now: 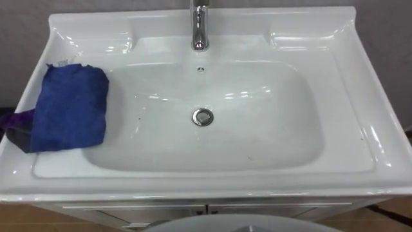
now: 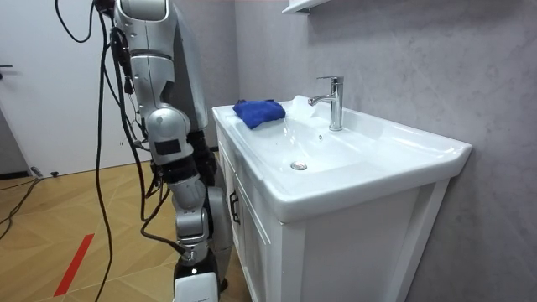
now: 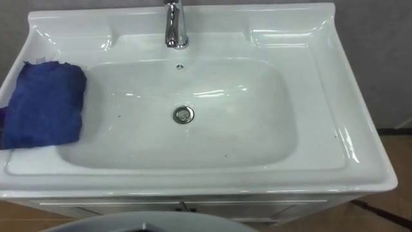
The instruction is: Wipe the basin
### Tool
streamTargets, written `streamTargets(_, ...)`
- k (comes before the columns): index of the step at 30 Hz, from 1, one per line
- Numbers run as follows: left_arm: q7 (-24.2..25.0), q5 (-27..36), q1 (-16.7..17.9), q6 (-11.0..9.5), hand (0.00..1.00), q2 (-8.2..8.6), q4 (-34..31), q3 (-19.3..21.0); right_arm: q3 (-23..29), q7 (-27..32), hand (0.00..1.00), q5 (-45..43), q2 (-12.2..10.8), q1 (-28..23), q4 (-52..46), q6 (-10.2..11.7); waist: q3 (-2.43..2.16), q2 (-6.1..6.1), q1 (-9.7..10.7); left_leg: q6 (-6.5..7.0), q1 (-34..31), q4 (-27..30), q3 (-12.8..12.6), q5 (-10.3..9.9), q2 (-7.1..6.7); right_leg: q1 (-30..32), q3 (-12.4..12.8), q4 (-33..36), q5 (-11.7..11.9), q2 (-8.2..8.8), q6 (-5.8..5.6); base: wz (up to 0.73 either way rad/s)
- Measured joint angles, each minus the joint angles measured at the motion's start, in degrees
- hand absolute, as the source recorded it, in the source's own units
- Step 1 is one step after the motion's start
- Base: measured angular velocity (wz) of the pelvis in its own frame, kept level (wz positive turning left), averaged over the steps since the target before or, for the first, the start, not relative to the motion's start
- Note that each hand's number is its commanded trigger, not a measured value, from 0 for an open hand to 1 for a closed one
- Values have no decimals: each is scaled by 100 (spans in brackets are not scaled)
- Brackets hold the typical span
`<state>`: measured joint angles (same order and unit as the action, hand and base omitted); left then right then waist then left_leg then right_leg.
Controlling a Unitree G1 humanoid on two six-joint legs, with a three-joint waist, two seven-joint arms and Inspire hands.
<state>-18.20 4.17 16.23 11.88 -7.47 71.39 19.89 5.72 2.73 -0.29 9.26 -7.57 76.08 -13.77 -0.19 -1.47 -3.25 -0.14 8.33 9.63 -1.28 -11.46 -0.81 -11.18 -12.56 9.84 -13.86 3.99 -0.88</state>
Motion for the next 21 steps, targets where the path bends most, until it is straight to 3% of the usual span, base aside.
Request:
streamTargets(11, 188, -278, -135, 18, 0, -4, -59, -605, -390, -84, 0, 6, -12, -67, 19, 7, 15, 9, 174, 4, -5, -12, -23, -3, 4, 13, 87, -4, -3, 0, -5, -1)
streamTargets(21, 795, -406, -288, 35, 0, -18, -86, -1060, -450, -330, 0, 0, -12, -56, 155, -3, 44, 100, 321, 49, 11, -15, -108, -72, 3, 24, 156, 25, -17, -6, -38, -3)
